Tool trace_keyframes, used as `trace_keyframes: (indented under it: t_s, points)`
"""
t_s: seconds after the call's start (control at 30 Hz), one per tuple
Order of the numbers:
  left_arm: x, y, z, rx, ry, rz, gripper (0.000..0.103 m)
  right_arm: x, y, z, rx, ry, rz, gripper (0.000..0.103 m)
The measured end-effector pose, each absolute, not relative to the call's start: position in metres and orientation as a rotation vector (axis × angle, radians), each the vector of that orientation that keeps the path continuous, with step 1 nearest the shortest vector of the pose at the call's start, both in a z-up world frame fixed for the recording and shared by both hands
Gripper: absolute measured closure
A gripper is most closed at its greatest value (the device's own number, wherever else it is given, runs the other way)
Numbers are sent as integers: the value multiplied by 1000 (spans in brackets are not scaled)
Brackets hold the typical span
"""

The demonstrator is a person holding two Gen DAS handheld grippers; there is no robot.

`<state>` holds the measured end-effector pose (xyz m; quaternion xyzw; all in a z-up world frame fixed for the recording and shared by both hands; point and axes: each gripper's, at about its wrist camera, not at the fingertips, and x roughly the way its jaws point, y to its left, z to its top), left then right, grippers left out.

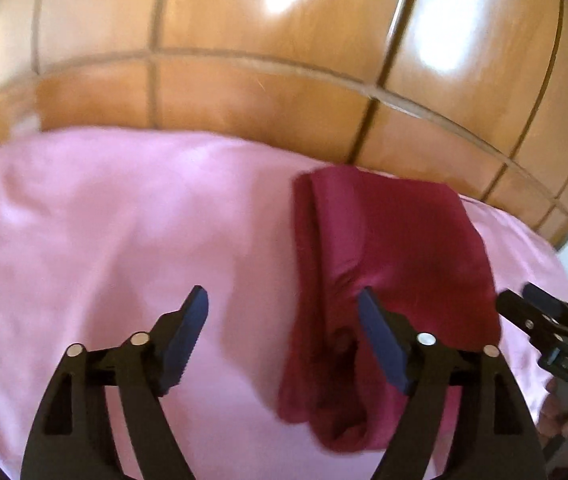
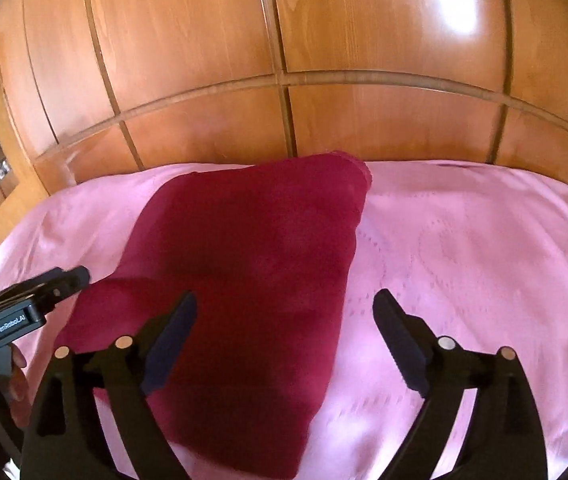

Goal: Fold small clothes
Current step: 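Open both tools and withdraw them from the folded bundle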

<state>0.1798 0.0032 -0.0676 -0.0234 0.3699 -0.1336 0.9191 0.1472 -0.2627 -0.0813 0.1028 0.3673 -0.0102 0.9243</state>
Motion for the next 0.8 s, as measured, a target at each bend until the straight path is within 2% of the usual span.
trace_keyframes:
  t_s: [0.13,0.57,0.63,0.8]
  points:
    - [157,15,-58,-31,716,-231,20,132,-242,-83,238,744,-39,8]
    - [88,20,-54,33,648,-195,20,79,-200,-76,227,699,-128,3]
    - [80,21,-54,33,640,-193,12,70,-197,-75,211,685,-146,3]
    - [67,23,-55,41,628,-189,10,53,-189,-70,186,659,-179,3]
